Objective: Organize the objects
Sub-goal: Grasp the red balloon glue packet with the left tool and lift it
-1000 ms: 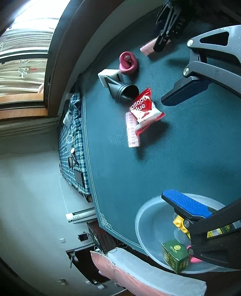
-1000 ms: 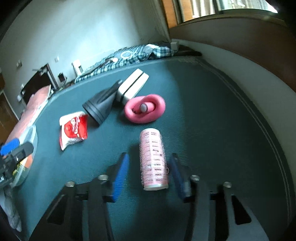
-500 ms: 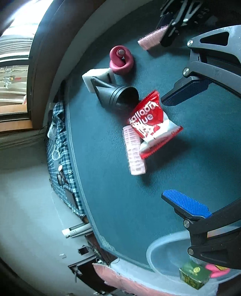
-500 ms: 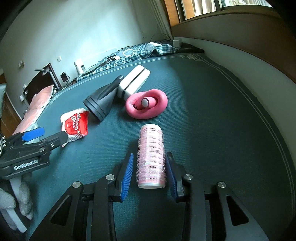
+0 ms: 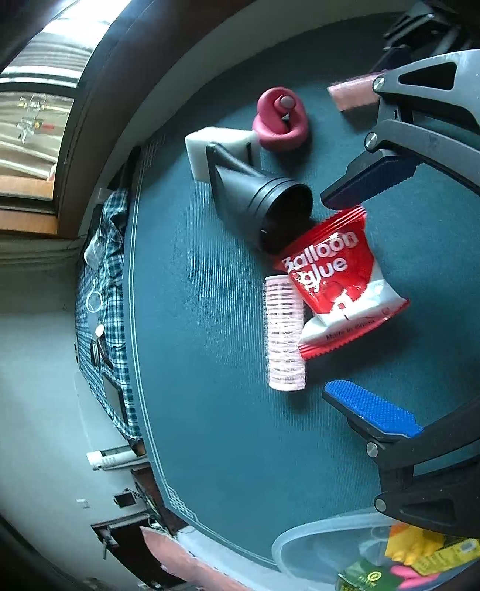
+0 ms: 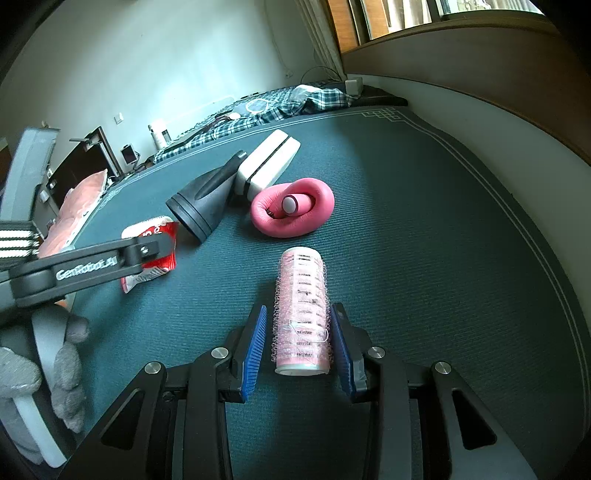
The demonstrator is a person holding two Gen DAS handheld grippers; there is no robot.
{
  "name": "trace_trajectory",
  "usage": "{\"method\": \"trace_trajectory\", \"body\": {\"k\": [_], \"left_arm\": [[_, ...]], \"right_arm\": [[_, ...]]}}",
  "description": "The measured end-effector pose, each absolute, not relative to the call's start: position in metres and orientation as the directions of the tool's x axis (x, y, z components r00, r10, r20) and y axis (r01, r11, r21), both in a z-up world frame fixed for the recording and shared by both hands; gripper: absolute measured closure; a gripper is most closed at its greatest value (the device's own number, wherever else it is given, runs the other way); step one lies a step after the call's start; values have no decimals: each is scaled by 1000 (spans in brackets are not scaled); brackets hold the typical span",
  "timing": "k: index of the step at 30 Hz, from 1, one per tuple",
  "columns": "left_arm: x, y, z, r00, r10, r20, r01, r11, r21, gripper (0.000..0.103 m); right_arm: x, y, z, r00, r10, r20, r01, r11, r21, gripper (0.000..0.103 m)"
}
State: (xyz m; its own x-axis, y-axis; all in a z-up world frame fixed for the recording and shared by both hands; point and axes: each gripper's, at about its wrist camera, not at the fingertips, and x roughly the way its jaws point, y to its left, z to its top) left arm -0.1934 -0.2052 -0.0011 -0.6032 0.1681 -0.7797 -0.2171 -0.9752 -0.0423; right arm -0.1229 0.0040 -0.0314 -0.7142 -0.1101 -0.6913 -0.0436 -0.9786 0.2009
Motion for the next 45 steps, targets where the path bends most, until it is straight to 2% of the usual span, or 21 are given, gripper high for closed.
{"method": "trace_trajectory", "body": {"k": [7, 8, 16, 18, 24, 40, 45], "left_arm": [[-202, -206, -10, -596, 138, -791, -173, -984, -42, 8], [-202, -206, -11, -595, 139, -792, -173, -984, -42, 10], [-198, -206, -13, -600, 137, -788, -190, -981, -26, 44], [-196, -209, -12, -605, 141, -784, -192, -981, -29, 60], [-185, -214, -11, -616, 138, -776, -193, -981, -22, 66], [-134, -230, 8, -653, 169, -739, -217, -976, -31, 66], [-124, -240, 12, -656, 170, -735, -208, -977, -41, 66]], "right_arm": [[-123, 4, -32, -714, -109, -691, -43, -979, 199, 67], [-123, 4, -32, -714, -110, -691, -43, -979, 201, 67], [-123, 4, -31, -715, -110, -691, -43, -979, 201, 67], [-123, 4, -31, -715, -110, -691, -43, -979, 201, 67], [-123, 4, -31, -715, -111, -690, -43, -978, 202, 67], [-123, 5, -30, -716, -112, -689, -41, -978, 203, 67], [-122, 6, -27, -722, -126, -680, -33, -976, 215, 72]]}}
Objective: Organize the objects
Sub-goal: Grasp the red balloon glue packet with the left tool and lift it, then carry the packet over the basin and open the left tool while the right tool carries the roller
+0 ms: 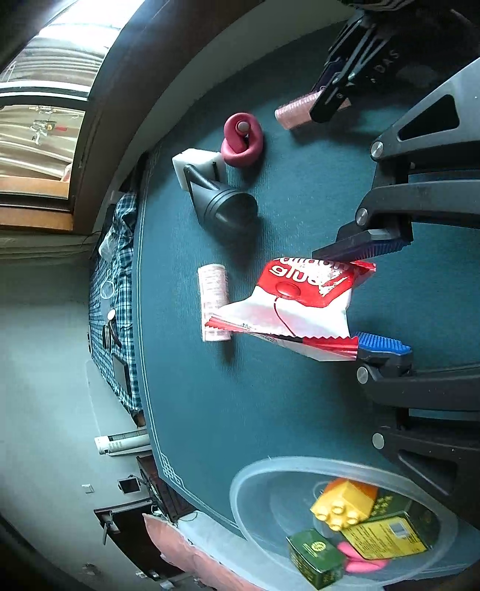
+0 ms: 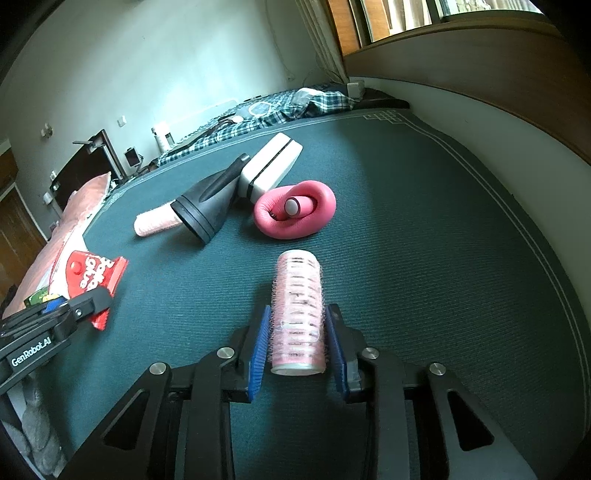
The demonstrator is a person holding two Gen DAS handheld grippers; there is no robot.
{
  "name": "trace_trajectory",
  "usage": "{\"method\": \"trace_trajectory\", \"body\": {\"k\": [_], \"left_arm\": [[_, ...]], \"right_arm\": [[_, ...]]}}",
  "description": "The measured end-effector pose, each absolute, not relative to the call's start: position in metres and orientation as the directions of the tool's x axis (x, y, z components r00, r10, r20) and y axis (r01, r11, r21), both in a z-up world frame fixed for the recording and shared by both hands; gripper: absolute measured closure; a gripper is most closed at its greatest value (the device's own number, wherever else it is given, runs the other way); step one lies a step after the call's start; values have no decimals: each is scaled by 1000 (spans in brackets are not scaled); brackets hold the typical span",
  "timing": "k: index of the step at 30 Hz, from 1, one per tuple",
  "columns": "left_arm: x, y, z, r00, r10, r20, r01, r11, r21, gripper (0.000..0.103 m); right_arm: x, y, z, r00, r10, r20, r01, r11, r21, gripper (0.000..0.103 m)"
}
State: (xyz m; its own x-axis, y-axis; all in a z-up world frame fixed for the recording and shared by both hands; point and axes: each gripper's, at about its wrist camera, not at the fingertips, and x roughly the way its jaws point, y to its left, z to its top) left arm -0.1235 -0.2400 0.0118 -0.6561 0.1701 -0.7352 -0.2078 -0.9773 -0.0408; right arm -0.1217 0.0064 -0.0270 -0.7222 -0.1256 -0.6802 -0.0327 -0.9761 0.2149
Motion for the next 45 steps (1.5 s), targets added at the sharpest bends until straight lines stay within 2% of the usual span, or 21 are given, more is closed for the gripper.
{"method": "trace_trajectory", "body": {"k": [22, 41, 43, 45], "left_arm": [[-103, -295, 29, -698, 141, -702, -131, -989, -68, 66], [-143, -397, 31, -719, 24, -695, 49, -995, -84, 65], [-149, -404, 28, -712, 19, -702, 61, -994, -89, 63], [-154, -411, 24, -702, 21, -712, 70, -993, -99, 47]], "right_arm": [[-106, 2, -24, -752, -142, -644, -16, -972, 233, 73], [-95, -14, -23, -743, -128, -656, -28, -975, 222, 73], [-93, -20, -21, -744, -136, -654, -17, -975, 223, 73], [-91, -25, -19, -744, -146, -652, -7, -974, 226, 73]]}}
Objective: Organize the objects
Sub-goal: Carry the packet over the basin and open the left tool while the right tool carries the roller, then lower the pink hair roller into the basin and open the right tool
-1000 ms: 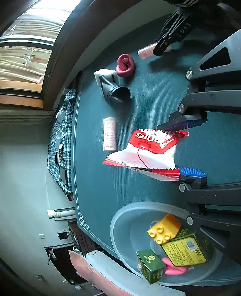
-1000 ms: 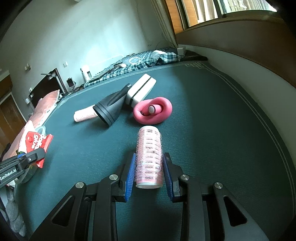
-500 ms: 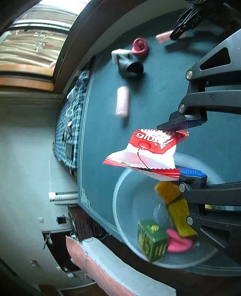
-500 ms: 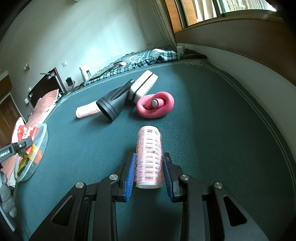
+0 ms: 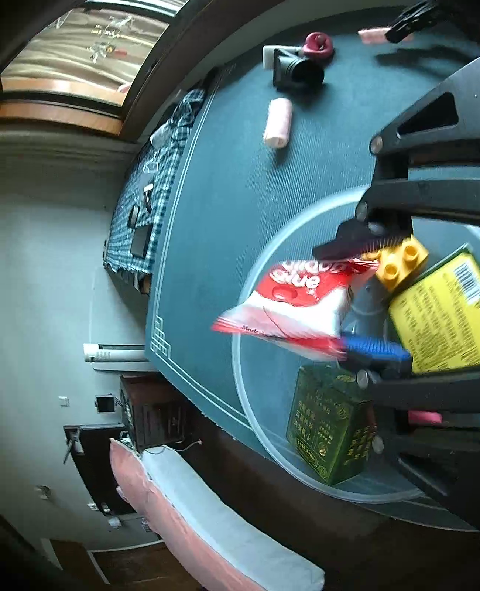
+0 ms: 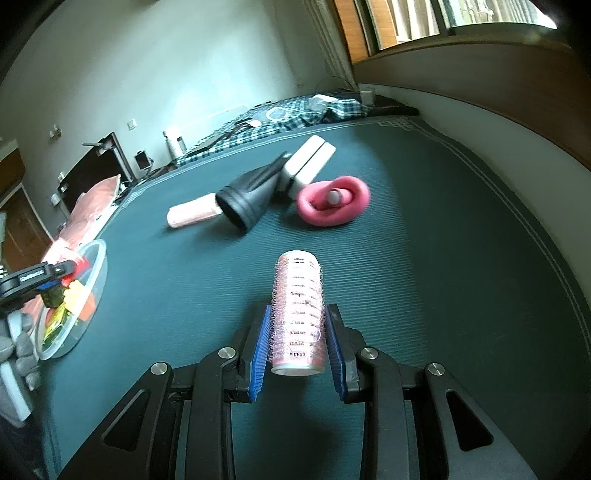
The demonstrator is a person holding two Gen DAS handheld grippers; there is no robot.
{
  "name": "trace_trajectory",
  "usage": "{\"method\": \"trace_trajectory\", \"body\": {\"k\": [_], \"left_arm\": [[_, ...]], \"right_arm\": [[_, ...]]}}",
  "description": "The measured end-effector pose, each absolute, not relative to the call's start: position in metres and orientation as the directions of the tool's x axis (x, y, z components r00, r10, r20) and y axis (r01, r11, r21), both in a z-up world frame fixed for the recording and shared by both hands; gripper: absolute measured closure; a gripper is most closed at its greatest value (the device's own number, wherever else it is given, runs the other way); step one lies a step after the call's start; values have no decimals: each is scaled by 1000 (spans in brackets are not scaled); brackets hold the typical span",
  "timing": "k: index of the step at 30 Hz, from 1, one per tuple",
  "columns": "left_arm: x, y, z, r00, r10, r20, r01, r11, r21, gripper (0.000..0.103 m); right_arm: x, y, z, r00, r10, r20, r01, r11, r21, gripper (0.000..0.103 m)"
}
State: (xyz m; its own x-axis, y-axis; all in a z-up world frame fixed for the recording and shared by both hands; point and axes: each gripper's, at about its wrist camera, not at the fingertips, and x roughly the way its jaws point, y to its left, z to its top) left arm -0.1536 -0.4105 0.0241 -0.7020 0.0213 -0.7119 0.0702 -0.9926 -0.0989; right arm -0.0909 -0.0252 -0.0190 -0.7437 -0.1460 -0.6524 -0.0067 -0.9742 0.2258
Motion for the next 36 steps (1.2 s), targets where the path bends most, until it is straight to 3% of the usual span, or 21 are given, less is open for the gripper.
{"method": "trace_trajectory", "body": {"k": [3, 19, 23, 28, 36], "left_arm": [[-153, -416, 22, -706, 25, -708, 81, -990, -116, 37], [-127, -444, 38, -745, 42, -666, 72, -987, -143, 36], [-119, -459, 45, -756, 56, -653, 77, -982, -174, 29], [-107, -480, 55, -766, 99, -635, 67, -970, -232, 28], [-91, -500, 63, -790, 69, -609, 87, -971, -222, 28]], "right_arm": [[-90, -36, -16, -743, -165, -648, 13, -972, 233, 73], [-94, -137, 5, -696, -367, -617, 238, -929, 283, 73], [-93, -167, 11, -664, -440, -604, 311, -898, 312, 73], [-89, -211, 21, -619, -528, -582, 412, -849, 331, 73], [-82, -279, 26, -545, -612, -573, 529, -781, 331, 73]]}}
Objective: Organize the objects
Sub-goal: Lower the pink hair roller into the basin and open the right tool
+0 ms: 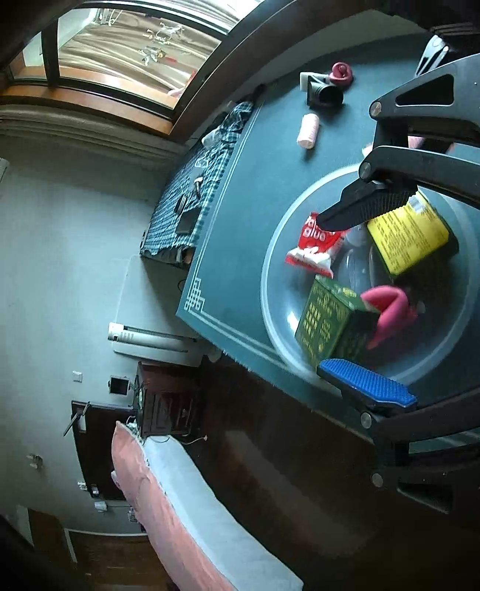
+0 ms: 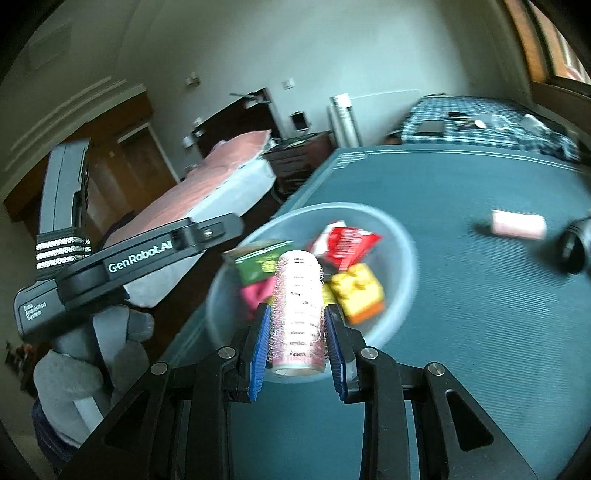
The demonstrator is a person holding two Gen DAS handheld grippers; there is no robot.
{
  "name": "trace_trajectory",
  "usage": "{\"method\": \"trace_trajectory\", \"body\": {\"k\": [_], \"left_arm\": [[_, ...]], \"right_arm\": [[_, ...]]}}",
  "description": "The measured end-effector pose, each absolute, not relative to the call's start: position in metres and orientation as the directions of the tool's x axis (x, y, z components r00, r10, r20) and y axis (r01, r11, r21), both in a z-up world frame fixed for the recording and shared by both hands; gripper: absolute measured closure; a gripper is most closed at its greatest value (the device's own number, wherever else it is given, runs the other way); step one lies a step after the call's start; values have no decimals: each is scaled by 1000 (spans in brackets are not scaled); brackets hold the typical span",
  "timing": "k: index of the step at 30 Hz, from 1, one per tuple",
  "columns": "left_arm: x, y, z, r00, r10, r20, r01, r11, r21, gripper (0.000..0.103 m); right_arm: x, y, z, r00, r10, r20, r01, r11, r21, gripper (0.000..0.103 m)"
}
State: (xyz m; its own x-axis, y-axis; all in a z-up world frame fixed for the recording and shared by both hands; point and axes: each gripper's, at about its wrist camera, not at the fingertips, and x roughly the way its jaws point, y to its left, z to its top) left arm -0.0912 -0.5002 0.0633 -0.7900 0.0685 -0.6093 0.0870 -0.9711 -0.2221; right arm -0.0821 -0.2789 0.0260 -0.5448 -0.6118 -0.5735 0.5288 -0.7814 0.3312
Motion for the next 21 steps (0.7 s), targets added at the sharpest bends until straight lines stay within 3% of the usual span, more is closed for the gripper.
{"method": "trace_trajectory", "body": {"k": [21], "left_arm": [[-83, -531, 62, -798, 17, -602, 155, -960, -232, 28]], "right_arm": [[-110, -333, 2, -455, -648, -611, 577, -737, 351, 70]]}}
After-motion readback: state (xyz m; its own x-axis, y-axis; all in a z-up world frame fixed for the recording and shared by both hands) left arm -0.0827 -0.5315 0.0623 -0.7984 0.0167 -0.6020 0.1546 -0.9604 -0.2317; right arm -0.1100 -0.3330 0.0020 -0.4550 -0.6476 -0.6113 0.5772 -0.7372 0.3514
